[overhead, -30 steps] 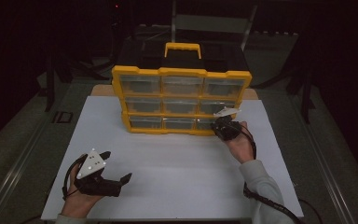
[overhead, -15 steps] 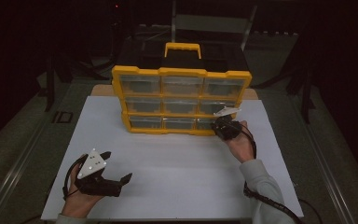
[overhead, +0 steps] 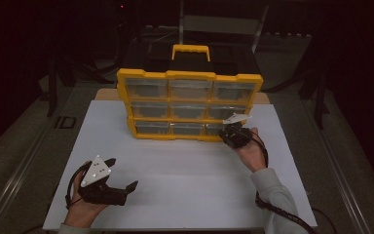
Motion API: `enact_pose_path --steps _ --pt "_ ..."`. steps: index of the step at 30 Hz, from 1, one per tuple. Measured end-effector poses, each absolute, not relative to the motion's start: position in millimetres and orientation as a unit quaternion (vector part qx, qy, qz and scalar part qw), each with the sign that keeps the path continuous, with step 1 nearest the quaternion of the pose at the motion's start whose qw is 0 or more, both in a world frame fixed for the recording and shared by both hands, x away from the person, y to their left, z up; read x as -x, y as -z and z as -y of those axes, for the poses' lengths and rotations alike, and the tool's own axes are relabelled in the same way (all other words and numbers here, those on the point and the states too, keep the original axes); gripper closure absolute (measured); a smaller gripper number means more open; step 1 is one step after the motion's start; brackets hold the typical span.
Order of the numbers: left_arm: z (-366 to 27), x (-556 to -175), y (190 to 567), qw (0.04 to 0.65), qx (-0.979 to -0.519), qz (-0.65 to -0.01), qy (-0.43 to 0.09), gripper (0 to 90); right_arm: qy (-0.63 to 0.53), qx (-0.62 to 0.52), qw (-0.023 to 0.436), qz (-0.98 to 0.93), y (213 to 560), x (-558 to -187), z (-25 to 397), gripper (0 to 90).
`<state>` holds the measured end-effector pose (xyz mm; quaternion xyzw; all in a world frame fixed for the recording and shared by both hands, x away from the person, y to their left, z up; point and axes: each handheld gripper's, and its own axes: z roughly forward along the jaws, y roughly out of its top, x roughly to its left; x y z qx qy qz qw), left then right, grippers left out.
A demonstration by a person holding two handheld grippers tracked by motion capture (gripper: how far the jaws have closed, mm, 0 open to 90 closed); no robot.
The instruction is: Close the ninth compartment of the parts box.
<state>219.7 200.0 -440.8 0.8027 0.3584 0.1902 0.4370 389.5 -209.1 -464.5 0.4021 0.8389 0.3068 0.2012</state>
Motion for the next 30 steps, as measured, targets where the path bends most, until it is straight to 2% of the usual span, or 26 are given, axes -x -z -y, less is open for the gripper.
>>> enact_pose_path --steps 3,4,6,12,14,15,16,19,20,25,30 --pt "-199.7 -219.6 440.9 0.437 -0.803 -0.358 -0.190 0.9 -0.311 -0.399 0.194 -0.841 464.7 -388.6 209.6 81.3" --pt "-199.8 -219.6 440.7 0.437 -0.803 -0.358 -0.190 0.9 -0.314 -0.395 0.185 -0.843 464.8 -387.4 209.7 71.7" --pt "-200.3 -219.5 440.5 0.437 -0.802 -0.359 -0.191 0.9 -0.317 -0.394 0.180 -0.844 464.5 -386.4 209.7 65.4" --pt "-200.1 -219.6 440.6 0.437 -0.803 -0.359 -0.191 0.9 -0.324 -0.389 0.174 -0.844 462.7 -384.5 211.0 55.4" --pt "-200.2 -219.5 440.5 0.437 -0.802 -0.359 -0.191 0.9 -0.322 -0.385 0.173 -0.847 462.3 -382.4 210.1 48.8" --pt "-200.2 -219.5 440.5 0.437 -0.802 -0.359 -0.191 0.9 -0.322 -0.385 0.173 -0.847 462.3 -382.4 210.1 48.8" --pt "-200.2 -219.5 440.4 0.438 -0.802 -0.359 -0.191 0.9 -0.322 -0.385 0.176 -0.847 462.1 -381.4 210.5 42.5" --pt "-199.7 -219.8 441.0 0.437 -0.802 -0.359 -0.190 0.9 -0.323 -0.385 0.178 -0.846 461.9 -379.4 210.0 32.7" --pt "-199.4 -219.9 441.3 0.437 -0.802 -0.360 -0.189 0.9 -0.323 -0.385 0.178 -0.846 461.9 -379.4 210.0 32.7" --pt "-199.6 -220.0 441.3 0.437 -0.802 -0.361 -0.189 0.9 -0.326 -0.385 0.186 -0.843 459.6 -375.9 208.9 20.7" --pt "-200.3 -219.9 441.1 0.438 -0.801 -0.363 -0.189 0.9 -0.336 -0.382 0.181 -0.841 458.4 -373.6 208.6 17.5"
